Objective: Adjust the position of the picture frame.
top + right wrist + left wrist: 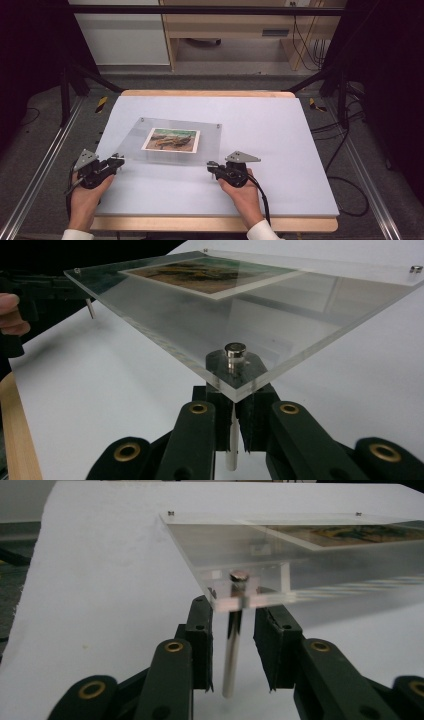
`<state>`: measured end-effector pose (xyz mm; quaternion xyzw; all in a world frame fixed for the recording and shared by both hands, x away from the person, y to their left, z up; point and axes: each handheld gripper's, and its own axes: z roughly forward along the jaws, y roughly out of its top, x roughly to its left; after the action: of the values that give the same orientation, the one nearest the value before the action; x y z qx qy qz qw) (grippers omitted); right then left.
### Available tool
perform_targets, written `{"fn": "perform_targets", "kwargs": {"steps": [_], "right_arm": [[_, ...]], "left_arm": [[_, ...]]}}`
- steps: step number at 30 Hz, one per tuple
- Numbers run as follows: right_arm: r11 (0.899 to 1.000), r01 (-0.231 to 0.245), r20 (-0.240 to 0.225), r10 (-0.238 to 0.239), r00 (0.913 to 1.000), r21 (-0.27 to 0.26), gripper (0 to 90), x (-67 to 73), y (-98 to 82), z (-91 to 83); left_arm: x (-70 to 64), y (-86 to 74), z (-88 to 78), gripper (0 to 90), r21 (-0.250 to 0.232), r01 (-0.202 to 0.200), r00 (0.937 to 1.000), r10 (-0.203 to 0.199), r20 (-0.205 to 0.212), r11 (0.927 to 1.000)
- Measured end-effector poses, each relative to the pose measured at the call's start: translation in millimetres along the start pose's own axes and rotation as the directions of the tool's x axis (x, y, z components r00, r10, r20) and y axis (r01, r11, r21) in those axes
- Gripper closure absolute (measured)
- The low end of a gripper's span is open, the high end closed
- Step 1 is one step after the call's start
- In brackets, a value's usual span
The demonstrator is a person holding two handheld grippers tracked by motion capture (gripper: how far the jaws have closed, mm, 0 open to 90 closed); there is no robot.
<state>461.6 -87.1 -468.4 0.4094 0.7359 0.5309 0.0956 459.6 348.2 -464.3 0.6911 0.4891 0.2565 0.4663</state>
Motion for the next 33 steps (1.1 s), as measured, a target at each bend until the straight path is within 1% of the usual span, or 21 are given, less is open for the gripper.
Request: {"fn": "perform_targets", "kwargs": {"steps": [2,3,4,7,8,9,10,11,12,13,14,15,16,19,20,22,23,24,27,30,33], "right_arm": [[1.000,0.001,0.003,-0.001,1.0000,0.002,84.6,-0.5,-0.4,0.1],[1.000,-0.008,-0.001,0.008,1.0000,-0.003,84.6,-0.7,-0.4,0.2],[1.000,-0.007,-0.003,0.007,1.0000,-0.004,84.6,-0.9,-0.1,0.2],[1.000,-0.005,-0.001,0.005,1.0000,-0.004,84.7,-1.1,-0.1,0.3],[1.000,0.007,0.013,-0.007,0.9999,-0.011,84.7,-0.3,-0.3,0.2],[1.000,0.007,0.013,-0.007,0.9999,-0.011,84.7,-0.3,-0.3,0.2],[1.000,-0.001,0.017,0.001,0.9999,-0.016,84.6,0.5,0.1,-0.2],[1.000,-0.001,0.017,0.001,0.9999,-0.016,84.6,0.5,0.1,-0.2],[1.000,0.006,0.033,-0.005,0.9994,-0.030,84.2,1.8,0.2,-0.4],[1.000,0.006,0.033,-0.005,0.9994,-0.030,84.2,1.8,0.2,-0.4],[0.999,0.019,0.050,-0.017,0.9986,-0.039,83.5,3.1,0.5,-0.4],[0.999,0.019,0.050,-0.017,0.9986,-0.039,83.5,3.1,0.5,-0.4],[0.999,0.010,0.058,-0.007,0.9983,-0.051,82.4,3.4,1.9,0.0],[0.998,0.014,0.069,-0.010,0.9976,-0.054,81.7,3.4,4.8,0.7],[0.998,0.007,0.078,-0.002,0.9970,-0.063,81.5,3.4,6.7,0.6],[0.998,0.007,0.082,-0.002,0.9966,-0.064,81.4,3.5,7.6,0.6],[0.998,0.024,0.090,-0.019,0.9958,-0.063,81.2,3.4,8.5,0.7],[0.997,0.024,0.097,-0.017,0.9951,-0.069,80.8,3.4,8.0,1.1],[0.997,0.022,0.109,-0.014,0.9939,-0.074,80.1,3.9,6.1,3.0],[0.996,0.003,0.112,0.007,0.9937,-0.091,83.8,5.2,6.0,6.6],[0.995,0.014,0.125,-0.002,0.9922,-0.100,84.6,7.1,7.2,7.3]], "left_arm": [[2.0,0.0,2.8,73.2,-0.017,0.006,0.9999,-0.006,0.011,0.9998],[2.0,0.0,2.8,75.1,-0.017,0.006,0.9999,-0.006,0.011,0.9998],[2.1,-1.1,4.1,77.7,-0.031,0.014,0.9995,-0.013,0.028,0.9994],[1.5,-0.1,2.6,82.2,-0.043,0.018,0.9993,-0.017,0.034,0.9989],[1.2,-0.1,1.3,82.8,-0.056,0.039,0.9988,-0.038,0.031,0.9976],[1.2,-0.1,1.3,83.0,-0.056,0.039,0.9988,-0.038,0.031,0.9976],[1.6,0.0,0.9,83.0,-0.063,0.059,0.9977,-0.056,0.039,0.9963],[1.6,0.0,0.9,83.1,-0.063,0.059,0.9977,-0.056,0.039,0.9963],[1.0,1.3,0.3,83.3,-0.065,0.060,0.9976,-0.058,0.037,0.9961],[1.0,1.3,0.3,83.3,-0.065,0.060,0.9976,-0.058,0.037,0.9961],[0.1,2.6,-0.5,83.3,-0.066,0.065,0.9973,-0.063,0.038,0.9957],[0.1,2.6,-0.5,83.4,-0.066,0.065,0.9973,-0.063,0.038,0.9957],[-0.9,3.4,-1.5,83.4,-0.073,0.072,0.9967,-0.069,0.043,0.9947],[-1.2,4.2,-2.5,83.6,-0.073,0.067,0.9969,-0.064,0.044,0.9950],[-1.9,4.7,-2.8,83.7,-0.078,0.069,0.9968,-0.066,0.045,0.9945],[-2.0,5.1,-2.8,83.7,-0.079,0.068,0.9968,-0.064,0.048,0.9945],[-1.8,5.3,-2.7,83.7,-0.078,0.069,0.9965,-0.065,0.052,0.9946],[-2.0,5.5,-2.8,83.8,-0.074,0.060,0.9972,-0.057,0.049,0.9954],[-2.1,5.4,-2.6,83.9,-0.068,0.057,0.9974,-0.054,0.048,0.9960],[-2.3,5.5,-2.6,83.8,-0.072,0.063,0.9971,-0.060,0.047,0.9954],[-1.9,6.2,-3.1,83.8,-0.075,0.066,0.9968,-0.062,0.050,0.9950]]}}
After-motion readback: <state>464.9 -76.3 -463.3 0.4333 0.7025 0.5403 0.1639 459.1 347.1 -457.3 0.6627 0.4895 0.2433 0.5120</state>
